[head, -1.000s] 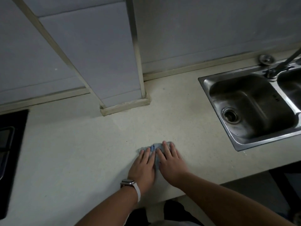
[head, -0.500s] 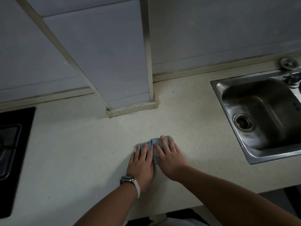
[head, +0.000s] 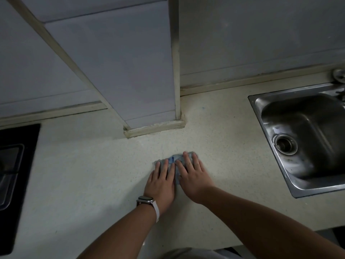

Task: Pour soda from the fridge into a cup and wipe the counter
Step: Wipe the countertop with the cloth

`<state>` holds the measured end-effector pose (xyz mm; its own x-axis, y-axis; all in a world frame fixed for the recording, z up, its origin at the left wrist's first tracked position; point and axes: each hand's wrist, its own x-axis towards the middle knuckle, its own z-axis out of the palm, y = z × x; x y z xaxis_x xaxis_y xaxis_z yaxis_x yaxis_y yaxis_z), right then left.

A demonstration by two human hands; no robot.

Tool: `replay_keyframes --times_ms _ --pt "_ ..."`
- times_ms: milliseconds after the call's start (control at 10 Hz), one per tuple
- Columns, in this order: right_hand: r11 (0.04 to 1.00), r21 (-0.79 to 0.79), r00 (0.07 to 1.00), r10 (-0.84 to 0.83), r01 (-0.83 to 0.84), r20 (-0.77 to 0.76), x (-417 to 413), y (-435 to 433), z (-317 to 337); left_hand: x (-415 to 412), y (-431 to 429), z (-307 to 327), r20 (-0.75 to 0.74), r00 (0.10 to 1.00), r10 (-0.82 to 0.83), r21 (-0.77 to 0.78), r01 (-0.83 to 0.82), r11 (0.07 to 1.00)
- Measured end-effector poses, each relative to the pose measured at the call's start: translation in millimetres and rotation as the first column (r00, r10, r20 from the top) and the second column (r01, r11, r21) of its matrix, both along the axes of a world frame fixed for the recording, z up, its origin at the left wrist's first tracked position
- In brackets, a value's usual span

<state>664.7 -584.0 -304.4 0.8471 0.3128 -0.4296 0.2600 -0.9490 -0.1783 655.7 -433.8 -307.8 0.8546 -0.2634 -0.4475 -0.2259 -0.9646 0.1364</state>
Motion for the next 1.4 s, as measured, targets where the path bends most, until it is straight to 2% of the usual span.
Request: replay_keyframes --times_ms 300,1400 --pt "1.000 0.003 1.000 0.001 -0.001 0.008 11.6 2.1 0.1 11.6 0.3 -1.3 0.045 0.999 -0.007 -0.002 0.007 1.000" --pt "1.000 -0.013 1.000 -0.016 0.016 0.019 57.3 2.8 -3.4 57.7 2.6 -1.2 0.039 0.999 -0.027 0.021 0.026 0.999"
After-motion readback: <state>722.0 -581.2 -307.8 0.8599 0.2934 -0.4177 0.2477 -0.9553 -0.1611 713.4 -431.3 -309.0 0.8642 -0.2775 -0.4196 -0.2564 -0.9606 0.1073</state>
